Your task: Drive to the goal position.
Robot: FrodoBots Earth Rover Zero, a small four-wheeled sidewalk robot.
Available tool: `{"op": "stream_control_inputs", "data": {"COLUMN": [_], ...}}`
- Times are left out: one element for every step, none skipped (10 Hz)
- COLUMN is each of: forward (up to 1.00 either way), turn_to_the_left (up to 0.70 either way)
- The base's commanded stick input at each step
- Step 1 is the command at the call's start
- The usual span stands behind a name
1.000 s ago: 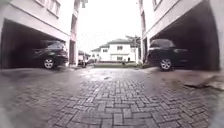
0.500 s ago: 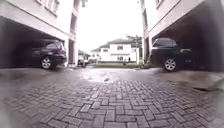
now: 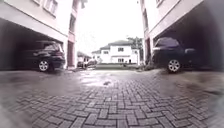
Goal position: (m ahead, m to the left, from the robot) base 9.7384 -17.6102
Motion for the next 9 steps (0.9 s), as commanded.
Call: {"op": "stream_control_inputs", "data": {"forward": [0.70, 0.70, 0.70, 0.70, 0.70, 0.70, 0.70, 0.70, 0.70], "turn_to_the_left": [0.00, 0.00, 0.00, 0.00, 0.00, 0.00, 0.00, 0.00, 0.00]}}
